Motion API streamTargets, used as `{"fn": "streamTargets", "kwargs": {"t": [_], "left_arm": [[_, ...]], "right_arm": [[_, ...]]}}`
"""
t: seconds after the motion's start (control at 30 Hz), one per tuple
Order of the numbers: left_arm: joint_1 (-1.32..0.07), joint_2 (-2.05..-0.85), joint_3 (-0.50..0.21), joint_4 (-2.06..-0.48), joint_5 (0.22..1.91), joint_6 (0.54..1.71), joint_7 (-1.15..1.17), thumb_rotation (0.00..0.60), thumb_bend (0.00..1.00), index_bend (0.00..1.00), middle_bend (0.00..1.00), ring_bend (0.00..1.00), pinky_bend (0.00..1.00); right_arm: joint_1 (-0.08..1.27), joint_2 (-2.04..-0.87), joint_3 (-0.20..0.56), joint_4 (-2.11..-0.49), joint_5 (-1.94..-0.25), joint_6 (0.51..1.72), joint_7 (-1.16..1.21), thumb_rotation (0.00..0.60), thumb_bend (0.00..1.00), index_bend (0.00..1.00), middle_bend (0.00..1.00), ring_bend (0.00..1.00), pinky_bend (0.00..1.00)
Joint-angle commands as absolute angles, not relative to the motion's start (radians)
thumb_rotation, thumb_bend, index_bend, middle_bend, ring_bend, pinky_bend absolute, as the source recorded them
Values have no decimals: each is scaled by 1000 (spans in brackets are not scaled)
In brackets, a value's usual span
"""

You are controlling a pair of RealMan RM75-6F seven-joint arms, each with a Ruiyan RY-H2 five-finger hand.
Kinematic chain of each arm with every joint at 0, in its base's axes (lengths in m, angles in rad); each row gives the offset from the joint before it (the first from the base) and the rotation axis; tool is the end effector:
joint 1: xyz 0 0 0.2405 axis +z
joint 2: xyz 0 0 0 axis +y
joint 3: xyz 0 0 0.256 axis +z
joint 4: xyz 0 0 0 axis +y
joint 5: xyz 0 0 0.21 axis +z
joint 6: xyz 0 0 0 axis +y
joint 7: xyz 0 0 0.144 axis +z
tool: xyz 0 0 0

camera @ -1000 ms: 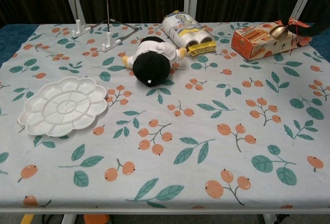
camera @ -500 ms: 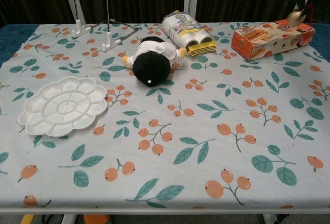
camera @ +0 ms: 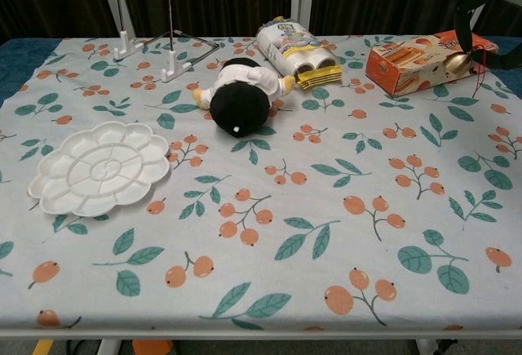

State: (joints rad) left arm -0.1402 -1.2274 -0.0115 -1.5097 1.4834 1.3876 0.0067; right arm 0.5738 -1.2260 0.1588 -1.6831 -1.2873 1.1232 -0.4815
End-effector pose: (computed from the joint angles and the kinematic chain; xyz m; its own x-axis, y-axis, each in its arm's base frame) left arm -0.3214 0.1905 0.1159 0.3993 0.1161 0.9094 0.9168 -0.0417 -0.3972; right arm -0.1878 -0.3196 0.0922 0.6451 -0.0117 0.7640 -0.7207 -0.3416 0.6033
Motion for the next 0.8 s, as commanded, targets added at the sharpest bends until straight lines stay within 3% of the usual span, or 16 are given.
{"fn": "streamTargets", "kwargs": {"t": [0.03, 0.8], "left_arm": [[-139, -1225, -12, -1511, 1483, 1391, 6, 600, 0, 36, 0, 0, 15], [-134, -1231, -9, -1497, 1480, 1391, -8, 600, 0, 36, 0, 0, 15]], "right_arm": [[582, -1215, 143, -1698, -1234, 1045, -485, 600, 365, 801, 94, 0, 0], [599, -1303, 69, -1563, -1151, 960, -531, 600, 354, 790, 93, 0, 0]]}}
